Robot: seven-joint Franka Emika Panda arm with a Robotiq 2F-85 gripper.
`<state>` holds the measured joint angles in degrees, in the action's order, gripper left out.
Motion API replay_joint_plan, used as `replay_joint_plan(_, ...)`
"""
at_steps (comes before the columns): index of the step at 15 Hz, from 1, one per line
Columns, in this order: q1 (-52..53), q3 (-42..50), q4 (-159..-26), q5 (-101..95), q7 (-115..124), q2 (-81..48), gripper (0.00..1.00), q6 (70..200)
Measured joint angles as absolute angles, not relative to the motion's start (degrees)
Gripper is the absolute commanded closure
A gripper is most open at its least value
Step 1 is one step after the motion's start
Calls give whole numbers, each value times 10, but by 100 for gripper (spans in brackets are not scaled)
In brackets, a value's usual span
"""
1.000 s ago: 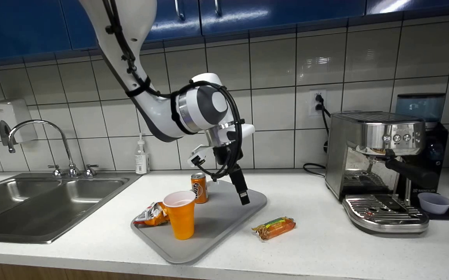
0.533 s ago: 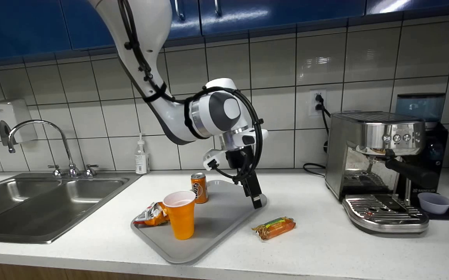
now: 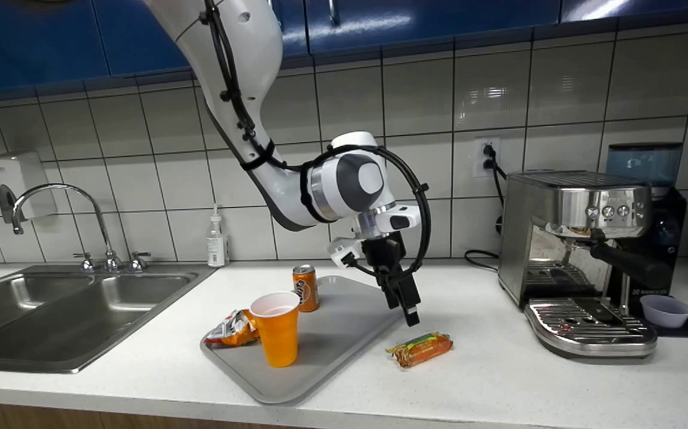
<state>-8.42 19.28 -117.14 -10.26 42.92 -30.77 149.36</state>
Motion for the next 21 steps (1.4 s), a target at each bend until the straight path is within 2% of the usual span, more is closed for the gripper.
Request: replay_joint_plan(21,-118,194,-1125,35,283,-376,0,1494)
